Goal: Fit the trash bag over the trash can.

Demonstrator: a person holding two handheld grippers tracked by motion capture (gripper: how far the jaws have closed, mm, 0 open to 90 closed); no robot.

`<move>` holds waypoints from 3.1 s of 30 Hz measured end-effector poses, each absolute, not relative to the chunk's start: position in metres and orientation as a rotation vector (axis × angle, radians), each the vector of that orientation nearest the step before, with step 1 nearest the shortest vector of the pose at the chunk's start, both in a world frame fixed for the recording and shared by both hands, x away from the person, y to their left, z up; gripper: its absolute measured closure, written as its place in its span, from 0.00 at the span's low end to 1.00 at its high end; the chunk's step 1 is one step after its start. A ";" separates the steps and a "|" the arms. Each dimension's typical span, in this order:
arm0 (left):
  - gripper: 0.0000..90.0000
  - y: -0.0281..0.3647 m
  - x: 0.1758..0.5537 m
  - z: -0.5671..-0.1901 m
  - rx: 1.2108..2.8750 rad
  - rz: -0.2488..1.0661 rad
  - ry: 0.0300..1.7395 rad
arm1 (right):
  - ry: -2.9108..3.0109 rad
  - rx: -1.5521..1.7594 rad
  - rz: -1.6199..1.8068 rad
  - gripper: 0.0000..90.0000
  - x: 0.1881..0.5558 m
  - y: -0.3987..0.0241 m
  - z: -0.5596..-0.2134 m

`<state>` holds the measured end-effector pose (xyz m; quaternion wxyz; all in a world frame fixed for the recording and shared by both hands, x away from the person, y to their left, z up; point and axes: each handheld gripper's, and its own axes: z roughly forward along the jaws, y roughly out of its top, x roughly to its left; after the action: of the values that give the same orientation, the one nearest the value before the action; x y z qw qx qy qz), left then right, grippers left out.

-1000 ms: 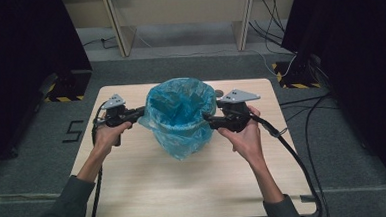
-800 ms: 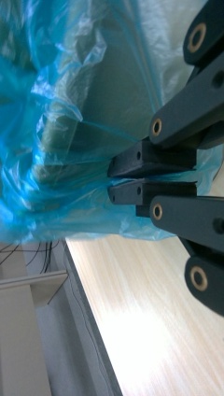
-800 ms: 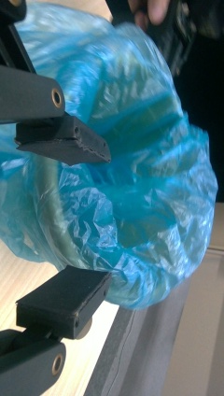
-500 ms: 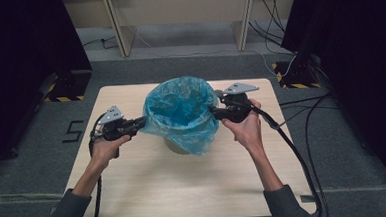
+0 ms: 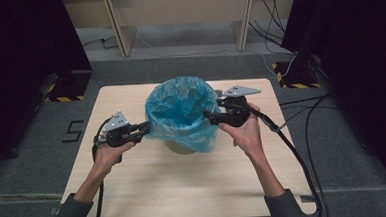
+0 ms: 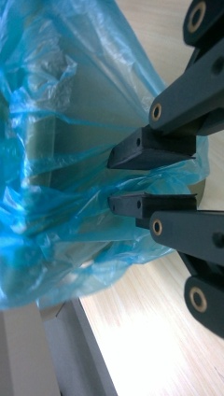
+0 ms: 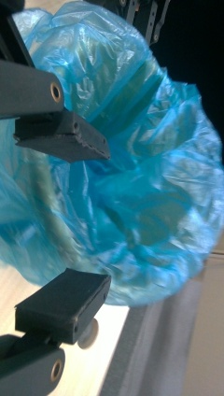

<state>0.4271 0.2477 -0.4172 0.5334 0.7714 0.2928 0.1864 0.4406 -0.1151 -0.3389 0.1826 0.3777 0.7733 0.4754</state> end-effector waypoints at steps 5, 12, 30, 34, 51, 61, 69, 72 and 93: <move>0.82 0.249 0.425 -0.417 1.849 0.450 0.692 | 2.182 1.101 1.295 0.51 0.448 -0.116 -0.346; 0.83 0.255 0.433 -0.428 1.853 0.456 0.736 | 2.149 1.135 1.343 0.57 0.465 -0.131 -0.347; 0.80 0.249 0.427 -0.425 1.875 0.435 0.696 | 2.204 1.109 1.330 0.62 0.428 -0.141 -0.375; 0.82 0.248 0.430 -0.426 1.876 0.435 0.698 | 2.244 1.051 1.293 0.91 0.438 -0.141 -0.387; 0.46 0.278 0.427 -0.400 1.832 0.462 0.750 | 2.198 1.128 1.245 0.53 0.441 -0.158 -0.384; 0.44 0.270 0.473 -0.354 1.748 0.484 0.796 | 2.090 1.111 1.331 0.48 0.448 -0.157 -0.343; 0.43 0.245 0.527 -0.351 1.810 0.402 0.893 | 2.096 1.095 1.371 0.48 0.461 -0.141 -0.337; 0.54 0.241 0.538 -0.359 1.830 0.366 0.914 | 2.100 1.094 1.372 0.48 0.461 -0.140 -0.338; 0.99 0.255 0.558 -0.404 1.777 0.378 1.008 | 2.125 1.101 1.336 0.53 0.471 -0.136 -0.345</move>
<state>0.5577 0.2553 -0.4042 0.5071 0.7371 0.4183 0.1567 0.4706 -0.1360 -0.3449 0.1988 0.3936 0.7598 0.4778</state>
